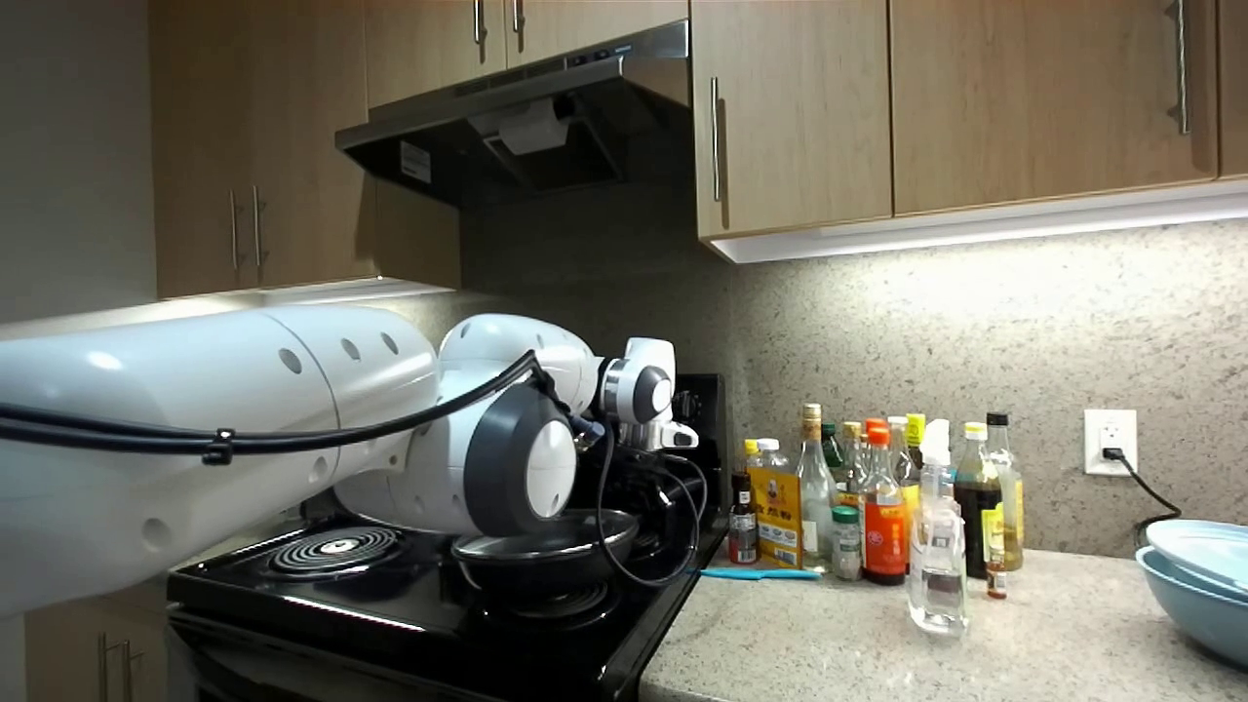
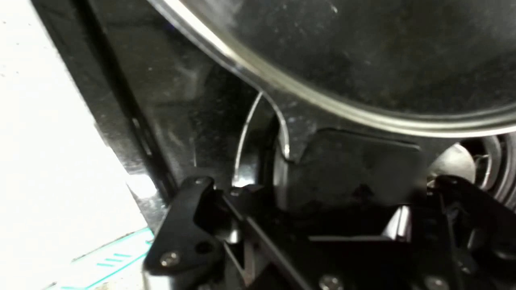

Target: Move the pan forward

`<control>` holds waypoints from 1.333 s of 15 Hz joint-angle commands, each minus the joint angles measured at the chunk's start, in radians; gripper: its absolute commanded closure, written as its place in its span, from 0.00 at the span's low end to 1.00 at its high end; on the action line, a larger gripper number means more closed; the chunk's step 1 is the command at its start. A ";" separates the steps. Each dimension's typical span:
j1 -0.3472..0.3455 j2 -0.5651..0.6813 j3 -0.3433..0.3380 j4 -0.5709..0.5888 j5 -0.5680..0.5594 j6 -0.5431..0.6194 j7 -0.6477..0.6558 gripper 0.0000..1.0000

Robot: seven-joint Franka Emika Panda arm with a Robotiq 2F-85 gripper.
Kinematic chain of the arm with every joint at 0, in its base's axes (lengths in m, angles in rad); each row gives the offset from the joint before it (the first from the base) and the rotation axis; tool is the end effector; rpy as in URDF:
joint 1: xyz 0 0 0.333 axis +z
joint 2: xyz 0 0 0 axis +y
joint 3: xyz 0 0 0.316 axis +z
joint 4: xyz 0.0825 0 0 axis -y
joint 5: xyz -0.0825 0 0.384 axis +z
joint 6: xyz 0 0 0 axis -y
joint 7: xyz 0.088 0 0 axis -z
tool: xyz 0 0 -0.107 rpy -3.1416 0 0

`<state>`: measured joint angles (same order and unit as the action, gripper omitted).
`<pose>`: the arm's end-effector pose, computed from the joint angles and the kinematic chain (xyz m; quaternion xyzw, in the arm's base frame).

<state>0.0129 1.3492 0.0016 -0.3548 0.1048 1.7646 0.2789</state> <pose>0.8121 0.0201 0.2518 -0.9882 0.1407 -0.0223 0.0563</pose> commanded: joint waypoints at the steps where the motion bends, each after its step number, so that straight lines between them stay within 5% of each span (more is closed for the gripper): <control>1: -0.030 -0.030 -0.026 0.000 -0.024 -0.055 -0.046 1.00; 15: 0.085 -0.025 -0.036 -0.028 -0.077 -0.017 -0.099 1.00; 16: 0.086 -0.024 -0.036 -0.027 -0.079 -0.015 -0.091 0.75; 20: 0.080 -0.024 -0.025 -0.019 -0.074 0.005 -0.084 0.55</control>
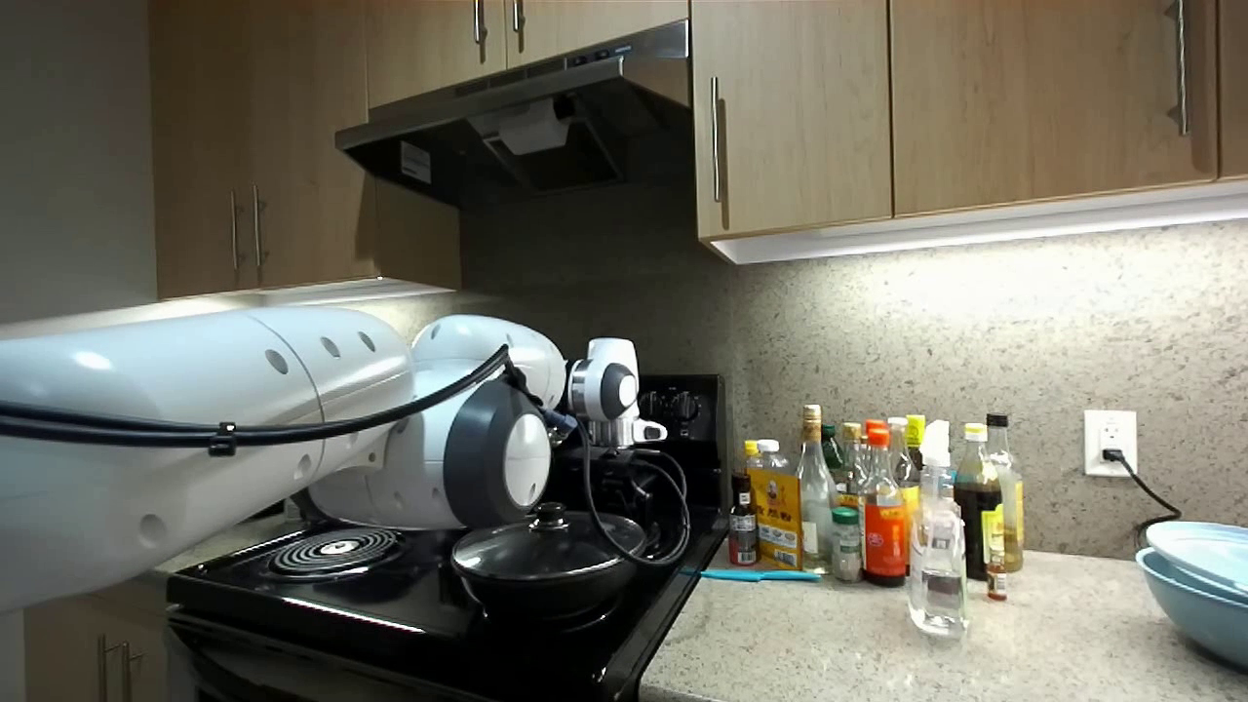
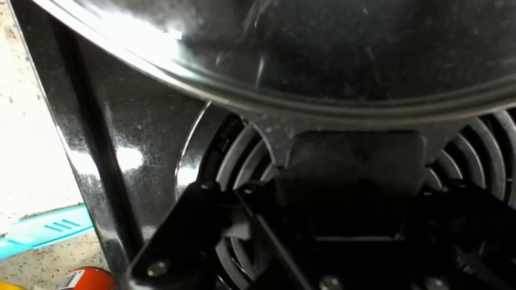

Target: Move the pan forward

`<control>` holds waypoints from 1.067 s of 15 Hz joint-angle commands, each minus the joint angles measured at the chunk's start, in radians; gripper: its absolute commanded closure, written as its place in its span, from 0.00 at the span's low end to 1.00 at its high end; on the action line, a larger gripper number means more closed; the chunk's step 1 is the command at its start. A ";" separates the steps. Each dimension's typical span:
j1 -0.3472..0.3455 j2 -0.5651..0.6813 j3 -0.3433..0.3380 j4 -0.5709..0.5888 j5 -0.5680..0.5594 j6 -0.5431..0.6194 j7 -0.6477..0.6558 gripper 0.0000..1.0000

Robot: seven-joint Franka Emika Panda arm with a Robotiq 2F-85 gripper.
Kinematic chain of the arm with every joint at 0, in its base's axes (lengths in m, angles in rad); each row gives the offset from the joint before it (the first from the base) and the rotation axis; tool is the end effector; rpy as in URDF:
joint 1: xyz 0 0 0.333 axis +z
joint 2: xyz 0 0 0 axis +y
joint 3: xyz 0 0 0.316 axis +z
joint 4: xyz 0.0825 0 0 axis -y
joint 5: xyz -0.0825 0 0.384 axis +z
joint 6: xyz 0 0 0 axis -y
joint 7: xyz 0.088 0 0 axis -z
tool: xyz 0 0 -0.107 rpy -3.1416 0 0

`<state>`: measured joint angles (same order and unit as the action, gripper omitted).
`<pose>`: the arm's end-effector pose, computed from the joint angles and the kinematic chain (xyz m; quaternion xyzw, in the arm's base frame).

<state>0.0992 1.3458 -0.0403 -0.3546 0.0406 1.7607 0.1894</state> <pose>0.8088 0.0736 0.2539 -0.9982 0.0522 -0.0299 0.0046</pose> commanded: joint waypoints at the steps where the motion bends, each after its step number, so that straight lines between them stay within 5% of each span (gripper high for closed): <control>1: -0.006 -0.022 0.016 -0.013 -0.010 0.016 0.011 0.49; 9: 0.017 -0.076 -0.011 -0.007 -0.050 0.178 0.025 0.01; 13: 0.035 -0.082 -0.010 -0.004 -0.059 0.323 0.030 0.00; 16: 0.027 -0.073 -0.004 0.003 -0.037 0.276 0.005 0.00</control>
